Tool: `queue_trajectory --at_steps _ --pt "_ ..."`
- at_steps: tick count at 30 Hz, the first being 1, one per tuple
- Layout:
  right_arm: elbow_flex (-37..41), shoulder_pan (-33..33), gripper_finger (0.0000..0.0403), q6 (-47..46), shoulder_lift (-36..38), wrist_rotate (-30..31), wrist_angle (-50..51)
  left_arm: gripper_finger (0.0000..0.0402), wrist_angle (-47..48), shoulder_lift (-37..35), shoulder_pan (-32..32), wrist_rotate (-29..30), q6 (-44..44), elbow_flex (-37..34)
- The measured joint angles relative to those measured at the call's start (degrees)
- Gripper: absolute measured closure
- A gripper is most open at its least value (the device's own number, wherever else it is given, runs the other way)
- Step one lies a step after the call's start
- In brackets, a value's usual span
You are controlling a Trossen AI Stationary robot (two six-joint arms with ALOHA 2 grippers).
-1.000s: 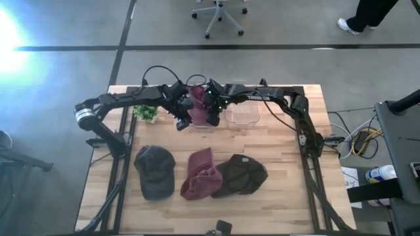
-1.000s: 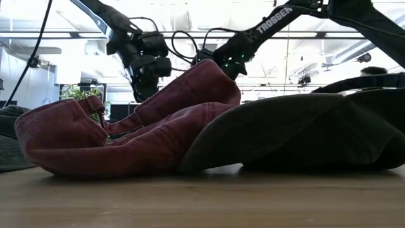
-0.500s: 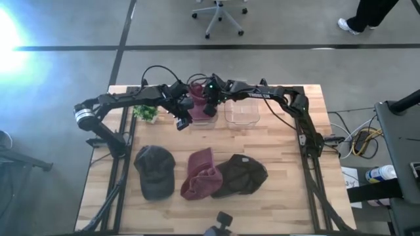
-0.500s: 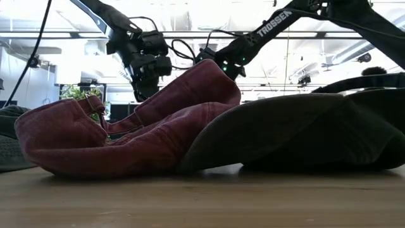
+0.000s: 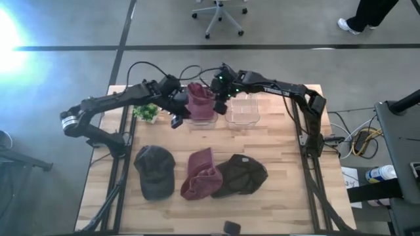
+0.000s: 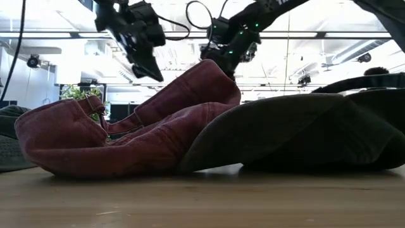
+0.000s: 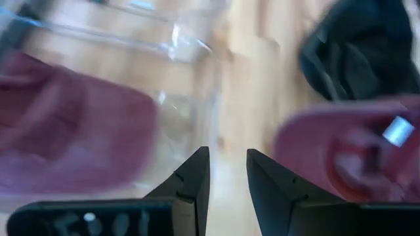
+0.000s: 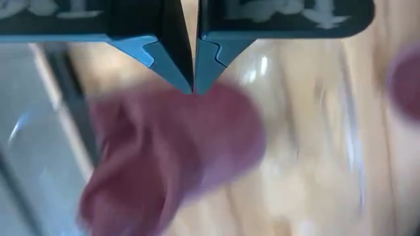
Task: Pick & Place hat
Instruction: Put the red cap into the left transparent bin
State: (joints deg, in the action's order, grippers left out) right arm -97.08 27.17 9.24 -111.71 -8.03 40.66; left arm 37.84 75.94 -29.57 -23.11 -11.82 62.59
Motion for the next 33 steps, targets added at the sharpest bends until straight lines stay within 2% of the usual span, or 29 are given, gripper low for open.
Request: queue_trajectory --at_steps 4,8,10,12,14,17,21,26,33 --pt "1.35 -1.75 0.0390 5.68 2.28 -0.84 8.68 0.0307 7.12 -2.03 2.94 -0.34 -1.75 -0.09" --pt "2.53 -5.93 0.0390 17.16 4.85 -0.94 14.76 0.0307 11.81 -2.23 8.64 0.10 -3.48 -0.35" --pt "4.00 -8.74 0.0385 20.97 5.64 0.07 15.14 0.0307 12.38 -2.17 12.52 2.19 -3.33 -1.11" --pt "5.79 -11.59 0.0373 22.42 6.76 2.50 13.41 0.0307 12.26 -2.08 17.15 6.65 -1.33 -2.03" --pt "6.80 -14.79 0.0356 24.57 7.63 5.98 11.35 0.0307 12.29 -2.08 22.08 12.29 2.65 -3.06" --pt "8.16 -19.84 0.0324 28.68 7.57 10.93 10.61 0.0307 12.29 -2.06 28.91 18.86 13.14 -3.95" --pt "9.85 -26.21 0.0284 32.06 7.39 16.54 8.39 0.0307 12.14 -2.19 36.10 20.37 26.66 -3.92" --pt "11.63 -31.59 0.0251 35.94 7.40 17.63 4.48 0.0307 11.50 -4.05 42.88 21.83 40.37 -3.78" --pt "14.80 -35.41 0.0232 47.66 7.32 17.47 -1.24 0.0307 11.48 -9.64 49.76 30.88 51.39 -3.79"
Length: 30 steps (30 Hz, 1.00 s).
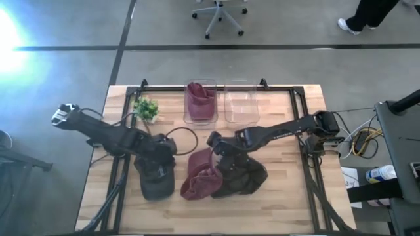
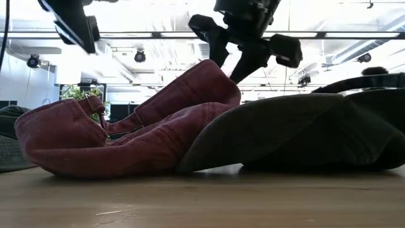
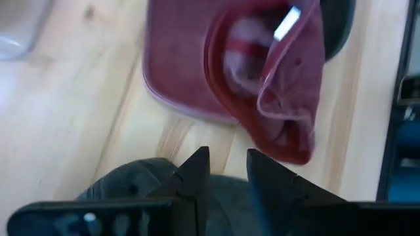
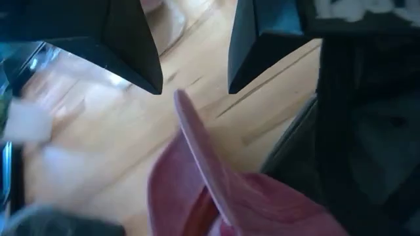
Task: Pick & Place hat
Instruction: Put the red cap into the left transparent bin
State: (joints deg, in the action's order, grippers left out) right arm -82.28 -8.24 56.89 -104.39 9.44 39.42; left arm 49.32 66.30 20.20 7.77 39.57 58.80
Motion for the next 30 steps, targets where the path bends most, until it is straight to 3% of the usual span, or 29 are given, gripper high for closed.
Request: queue_trajectory --at_steps 8,12,17,30 --pt "4.25 0.06 0.0229 5.32 -0.20 -3.70 -10.36 0.0307 0.04 -6.97 2.58 10.96 3.42 0.01" --pt "7.77 -0.05 0.0229 6.32 -0.20 -8.14 -13.90 0.0307 0.04 -8.76 2.57 11.99 3.41 0.00" --pt "11.74 -0.14 0.0229 9.61 -0.23 -7.96 -19.96 0.0307 0.02 -9.09 2.55 13.10 3.15 -0.01" --pt "11.52 0.39 0.0229 9.72 -5.20 -9.87 -26.83 0.0307 -0.64 -7.43 2.55 14.97 3.96 -0.01"
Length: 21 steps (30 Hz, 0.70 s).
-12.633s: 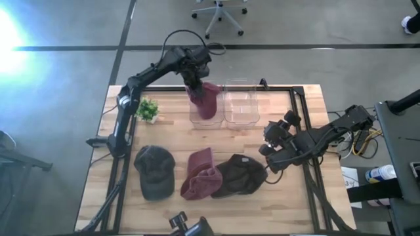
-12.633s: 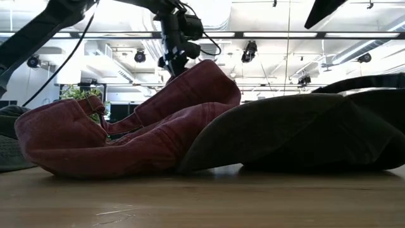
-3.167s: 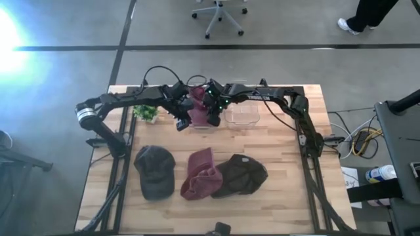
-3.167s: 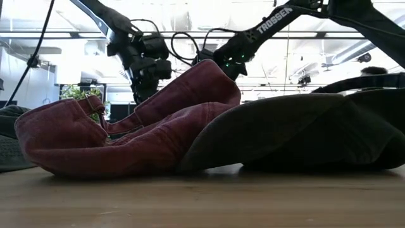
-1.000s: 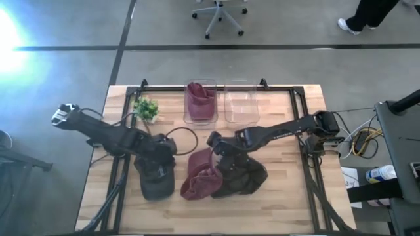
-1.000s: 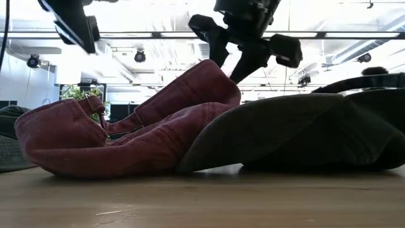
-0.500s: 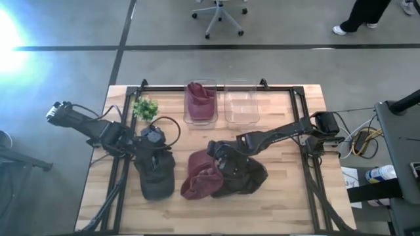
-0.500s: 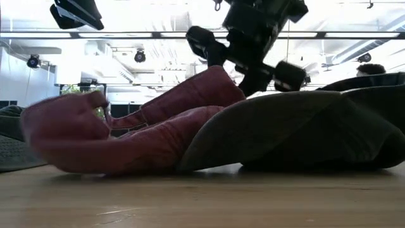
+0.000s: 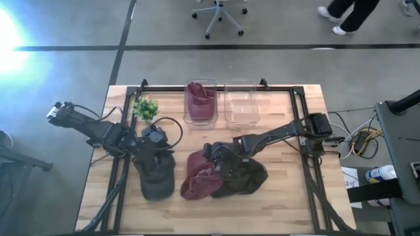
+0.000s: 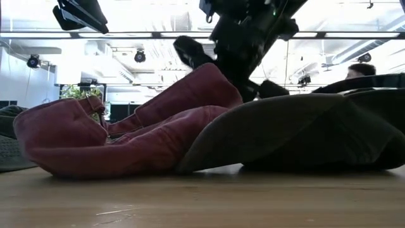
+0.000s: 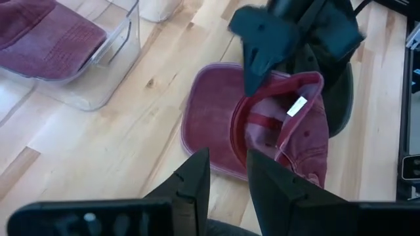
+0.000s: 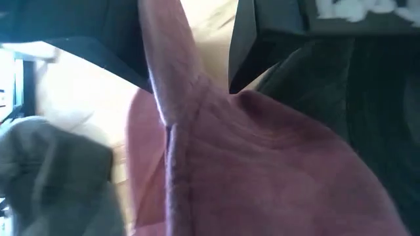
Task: Pick & Place hat
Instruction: Put the red cap into the left transparent bin
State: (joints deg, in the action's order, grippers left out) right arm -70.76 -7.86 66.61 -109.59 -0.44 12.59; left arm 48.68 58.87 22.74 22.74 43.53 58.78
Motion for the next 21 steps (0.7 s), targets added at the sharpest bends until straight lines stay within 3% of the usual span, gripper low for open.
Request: queue_trajectory --at_steps 6,14,18,21 --pt "-0.24 0.00 0.0250 -6.50 -0.67 1.18 -2.10 0.0307 -0.27 0.78 0.00 0.00 1.14 -0.02" --pt "-2.89 0.05 0.0377 -20.05 0.17 2.14 -0.79 0.0307 -0.24 1.14 0.00 -0.08 1.35 -0.02" --pt "-3.62 0.95 0.0388 -29.66 1.97 1.47 2.50 0.0307 -0.24 1.05 0.00 -0.13 1.64 0.01" --pt "-3.76 3.01 0.0389 -40.67 4.72 -2.94 6.41 0.0307 -0.13 0.83 0.00 -0.12 1.56 0.74"
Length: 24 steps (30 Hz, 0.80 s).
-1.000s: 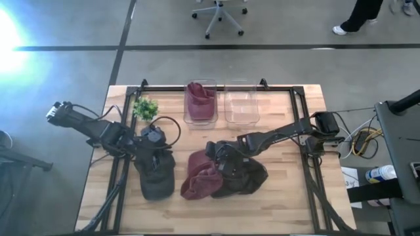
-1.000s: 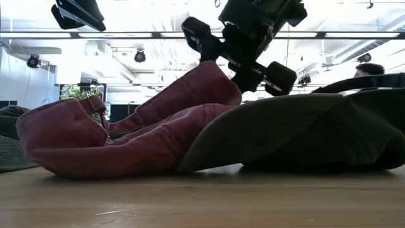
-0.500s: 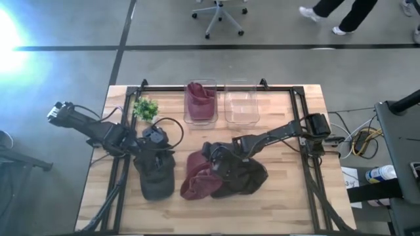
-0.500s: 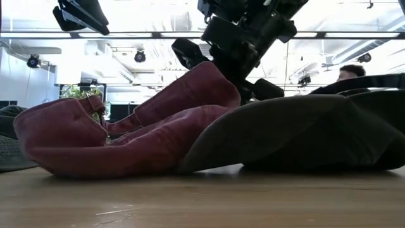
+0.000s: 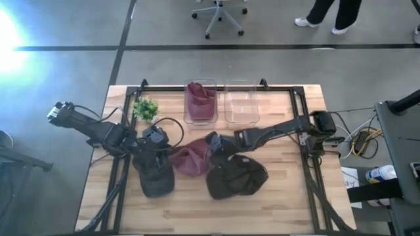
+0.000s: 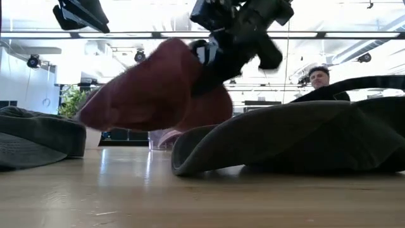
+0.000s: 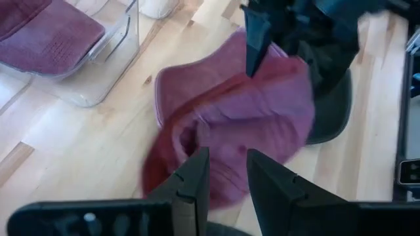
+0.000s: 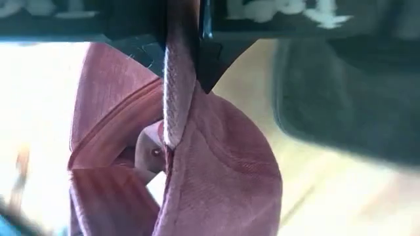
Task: Pick & Place hat
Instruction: Put the red cap into the left transparent bin
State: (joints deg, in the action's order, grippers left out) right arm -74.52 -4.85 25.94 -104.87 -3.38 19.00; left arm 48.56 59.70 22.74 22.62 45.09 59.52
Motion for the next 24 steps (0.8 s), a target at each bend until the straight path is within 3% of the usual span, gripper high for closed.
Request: queue_trajectory --at_steps 5,10,17,24 --pt "0.67 4.43 0.0389 -18.39 6.51 -9.98 1.95 0.0307 0.40 -0.73 0.00 3.48 -1.85 2.30" --pt "2.00 8.30 0.0390 -29.02 13.25 -19.25 1.33 0.0307 3.39 -1.99 -0.13 10.62 -2.78 4.82" --pt "3.93 8.07 0.0390 -23.58 19.84 -12.28 2.18 0.0307 7.92 -3.19 -0.15 11.12 6.05 5.26" --pt "3.93 5.38 0.0390 -13.71 17.93 -9.82 3.55 0.0307 -5.18 -0.69 -4.32 8.95 -3.71 0.54"
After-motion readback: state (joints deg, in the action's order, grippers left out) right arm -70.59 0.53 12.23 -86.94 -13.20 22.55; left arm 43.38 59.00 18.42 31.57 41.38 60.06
